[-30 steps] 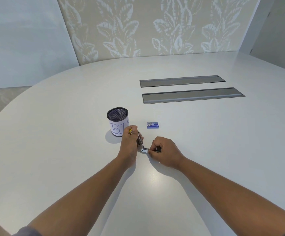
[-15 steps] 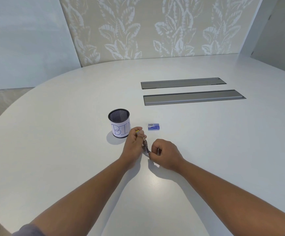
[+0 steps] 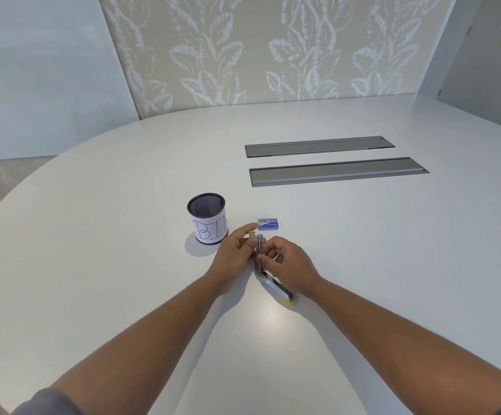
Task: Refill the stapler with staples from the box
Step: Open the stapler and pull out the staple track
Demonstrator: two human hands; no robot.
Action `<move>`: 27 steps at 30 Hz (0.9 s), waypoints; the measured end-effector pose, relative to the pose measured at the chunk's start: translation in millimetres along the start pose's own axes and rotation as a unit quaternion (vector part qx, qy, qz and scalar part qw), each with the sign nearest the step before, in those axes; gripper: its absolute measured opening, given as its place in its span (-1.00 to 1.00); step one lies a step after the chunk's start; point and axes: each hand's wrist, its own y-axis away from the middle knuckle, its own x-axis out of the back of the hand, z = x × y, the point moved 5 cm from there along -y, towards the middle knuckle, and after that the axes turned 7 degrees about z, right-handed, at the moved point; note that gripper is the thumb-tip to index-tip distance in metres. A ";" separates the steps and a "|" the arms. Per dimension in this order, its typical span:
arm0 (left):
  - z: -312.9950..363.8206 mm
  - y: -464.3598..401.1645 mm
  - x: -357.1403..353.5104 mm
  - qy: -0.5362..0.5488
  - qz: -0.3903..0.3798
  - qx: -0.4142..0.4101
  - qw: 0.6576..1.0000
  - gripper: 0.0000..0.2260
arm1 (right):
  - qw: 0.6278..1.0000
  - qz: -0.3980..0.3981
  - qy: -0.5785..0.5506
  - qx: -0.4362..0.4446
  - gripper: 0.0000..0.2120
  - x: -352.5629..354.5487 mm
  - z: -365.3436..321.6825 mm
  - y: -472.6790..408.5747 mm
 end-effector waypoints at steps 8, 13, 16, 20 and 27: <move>-3.8 -2.2 3.1 -0.029 -0.001 -0.020 0.999 -0.59 | 0.999 0.030 0.027 0.011 -0.83 -1.0 2.3 2.8; -5.1 -1.9 0.0 0.000 -0.007 0.002 1.000 -0.69 | 0.998 0.034 0.055 0.008 -0.81 -1.6 1.3 4.2; -5.1 -2.4 -3.0 0.032 -0.001 0.020 0.999 -0.73 | 0.996 0.027 0.078 0.013 -0.83 -2.7 -0.3 4.9; -4.8 -3.4 -4.5 0.034 0.021 0.018 0.999 -0.80 | 0.994 0.025 0.107 0.029 -0.84 -4.3 -1.7 5.1; -5.0 -4.7 -5.4 0.023 0.041 0.008 0.999 -0.86 | 0.988 0.022 0.143 0.046 -0.82 -9.0 0.4 5.5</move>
